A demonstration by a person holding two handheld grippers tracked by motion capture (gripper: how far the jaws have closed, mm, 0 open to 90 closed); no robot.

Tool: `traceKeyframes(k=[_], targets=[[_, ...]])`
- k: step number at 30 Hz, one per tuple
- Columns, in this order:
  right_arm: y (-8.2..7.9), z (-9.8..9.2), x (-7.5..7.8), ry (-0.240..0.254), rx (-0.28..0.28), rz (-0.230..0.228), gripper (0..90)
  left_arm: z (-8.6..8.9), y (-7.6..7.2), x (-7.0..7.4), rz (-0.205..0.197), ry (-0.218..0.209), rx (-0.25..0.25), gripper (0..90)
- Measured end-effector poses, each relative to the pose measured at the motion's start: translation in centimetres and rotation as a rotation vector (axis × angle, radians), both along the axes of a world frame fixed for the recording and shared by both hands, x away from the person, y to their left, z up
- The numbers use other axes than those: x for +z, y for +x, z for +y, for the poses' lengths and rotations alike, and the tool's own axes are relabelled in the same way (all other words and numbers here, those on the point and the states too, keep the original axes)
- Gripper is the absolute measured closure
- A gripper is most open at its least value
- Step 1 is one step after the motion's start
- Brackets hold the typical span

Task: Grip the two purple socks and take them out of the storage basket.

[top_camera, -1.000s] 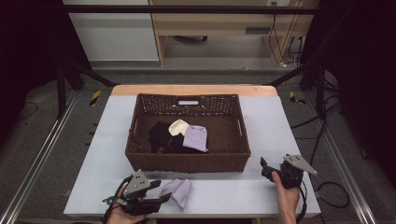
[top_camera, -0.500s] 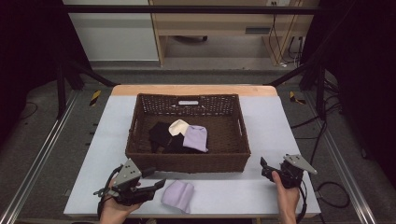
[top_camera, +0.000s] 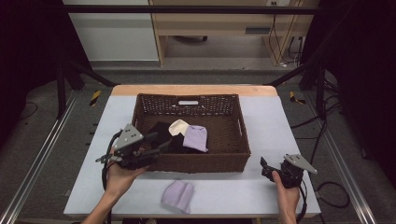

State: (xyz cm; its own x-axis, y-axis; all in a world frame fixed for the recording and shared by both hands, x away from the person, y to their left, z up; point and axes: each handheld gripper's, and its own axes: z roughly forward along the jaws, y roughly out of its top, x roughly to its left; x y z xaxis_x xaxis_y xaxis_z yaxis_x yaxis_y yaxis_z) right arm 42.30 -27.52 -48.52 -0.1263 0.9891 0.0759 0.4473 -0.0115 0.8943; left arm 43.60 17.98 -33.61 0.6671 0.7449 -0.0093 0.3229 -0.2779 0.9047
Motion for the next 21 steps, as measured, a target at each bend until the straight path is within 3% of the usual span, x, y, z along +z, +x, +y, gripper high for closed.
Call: traceKeyframes(k=[6,10,17,21], targets=[[0.0,0.1,0.0,-0.003,0.001,0.002,3.9,-2.1,3.0,0.8,-0.027,0.053,0.018,48.9],[0.1,0.0,0.0,-0.003,0.002,0.003,3.9,-3.3,4.7,1.0,-0.006,0.055,0.025,48.9],[0.1,0.1,0.0,-0.009,0.005,0.009,3.9,-6.0,7.8,1.1,0.003,0.097,0.049,49.5],[0.1,0.1,0.0,-0.006,0.003,0.01,3.9,-7.2,9.6,0.7,0.034,0.103,0.071,49.8]])
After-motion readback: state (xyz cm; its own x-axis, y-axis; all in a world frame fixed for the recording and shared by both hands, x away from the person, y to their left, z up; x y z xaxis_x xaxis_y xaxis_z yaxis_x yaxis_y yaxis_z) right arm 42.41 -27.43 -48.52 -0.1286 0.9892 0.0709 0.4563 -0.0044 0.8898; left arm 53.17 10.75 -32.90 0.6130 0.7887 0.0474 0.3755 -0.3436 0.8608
